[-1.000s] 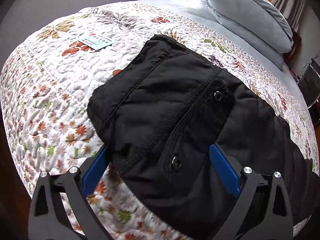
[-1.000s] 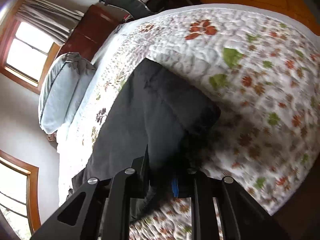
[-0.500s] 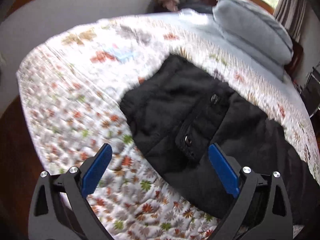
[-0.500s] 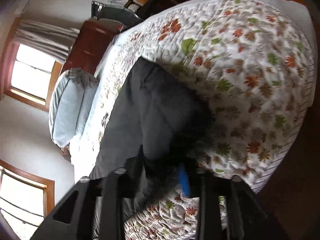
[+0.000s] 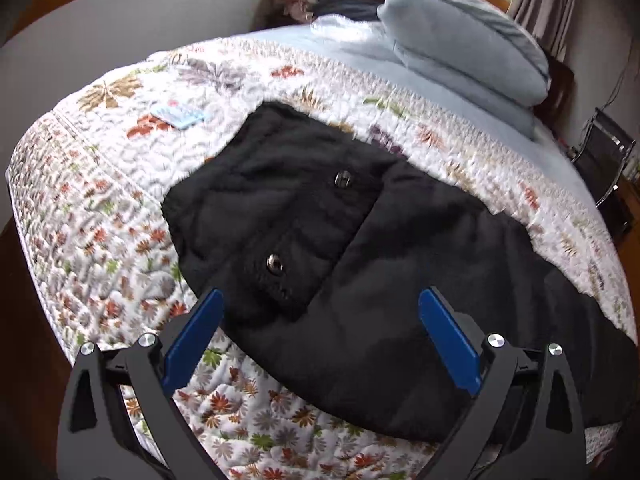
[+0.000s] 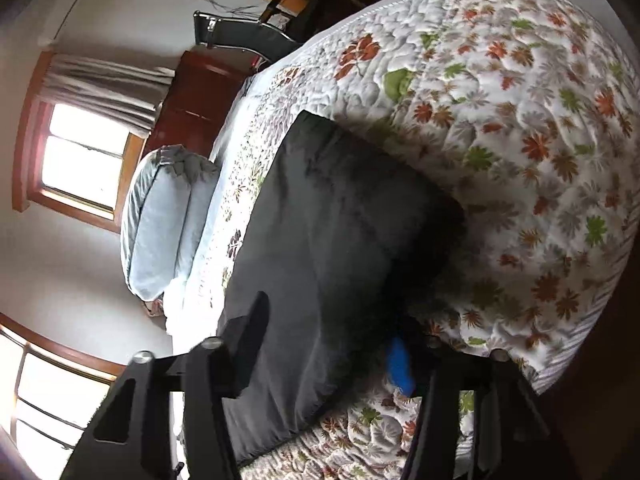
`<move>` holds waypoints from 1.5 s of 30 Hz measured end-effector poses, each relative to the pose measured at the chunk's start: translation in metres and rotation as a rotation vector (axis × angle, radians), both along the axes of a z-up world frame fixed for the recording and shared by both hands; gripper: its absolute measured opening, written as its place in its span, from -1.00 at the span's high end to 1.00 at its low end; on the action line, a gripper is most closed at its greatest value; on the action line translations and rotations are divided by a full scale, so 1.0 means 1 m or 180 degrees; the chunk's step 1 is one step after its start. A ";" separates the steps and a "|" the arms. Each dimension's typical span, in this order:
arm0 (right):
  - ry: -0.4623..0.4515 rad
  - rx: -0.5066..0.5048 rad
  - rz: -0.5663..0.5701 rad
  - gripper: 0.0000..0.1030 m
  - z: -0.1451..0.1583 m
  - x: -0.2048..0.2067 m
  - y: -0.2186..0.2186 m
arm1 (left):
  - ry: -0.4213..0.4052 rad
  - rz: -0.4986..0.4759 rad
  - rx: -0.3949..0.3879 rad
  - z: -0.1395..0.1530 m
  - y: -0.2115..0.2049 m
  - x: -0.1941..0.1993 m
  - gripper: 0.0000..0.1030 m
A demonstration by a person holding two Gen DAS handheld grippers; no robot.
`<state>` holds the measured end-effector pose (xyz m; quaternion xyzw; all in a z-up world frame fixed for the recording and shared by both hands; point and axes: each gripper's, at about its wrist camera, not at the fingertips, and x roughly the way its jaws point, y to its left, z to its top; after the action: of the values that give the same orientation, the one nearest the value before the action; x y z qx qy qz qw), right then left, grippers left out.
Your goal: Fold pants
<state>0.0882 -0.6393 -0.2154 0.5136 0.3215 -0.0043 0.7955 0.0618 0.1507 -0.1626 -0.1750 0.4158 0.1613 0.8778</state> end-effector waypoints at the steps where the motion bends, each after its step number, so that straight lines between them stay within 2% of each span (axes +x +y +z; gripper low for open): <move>1: -0.0024 -0.0025 0.0007 0.55 0.002 0.002 -0.001 | 0.0038 0.0014 0.0013 -0.004 0.001 0.002 -0.90; 4: -0.0062 -0.0177 0.0099 0.70 0.015 0.011 0.000 | 0.0114 0.0042 0.0074 -0.013 0.002 0.001 -0.90; 6: -0.0170 -0.0337 0.0206 0.74 0.032 0.021 0.005 | 0.0111 0.0071 0.0095 -0.016 0.002 0.001 -0.90; 9: -0.0340 -0.0335 0.0209 0.75 0.046 0.022 0.006 | 0.0119 0.0124 0.0076 -0.017 0.001 0.000 -0.92; 11: -0.0279 -0.0328 0.0149 0.75 0.042 0.020 0.003 | 0.0125 0.0120 0.0066 -0.019 -0.001 -0.002 -0.93; 14: 0.0042 -0.0271 0.0066 0.75 0.016 0.016 -0.001 | 0.0164 0.0122 0.0084 -0.023 -0.002 -0.001 -0.95; 18: 0.0054 0.0030 -0.0054 0.75 -0.011 0.002 -0.010 | 0.0179 0.0125 0.0045 -0.024 0.000 0.000 -0.95; 23: 0.0105 -0.0152 -0.0010 0.75 -0.003 0.002 -0.005 | 0.0179 0.0104 0.0022 -0.024 0.003 0.000 -0.95; 28: 0.0114 -0.0111 -0.0045 0.75 -0.002 0.000 -0.006 | 0.0206 0.0070 0.0007 -0.024 0.006 0.003 -0.95; 35: 0.0146 -0.0514 -0.0008 0.75 0.029 0.003 0.008 | 0.0219 0.0016 -0.0025 -0.024 0.014 0.005 -0.95; 45: -0.0035 -0.0936 0.0113 0.75 0.081 0.003 0.033 | 0.0225 -0.0017 -0.0016 -0.024 0.015 0.003 -0.95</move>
<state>0.0909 -0.6065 -0.1348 0.3857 0.3222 -0.0345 0.8639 0.0648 0.1653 -0.1870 -0.1702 0.4475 0.1640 0.8625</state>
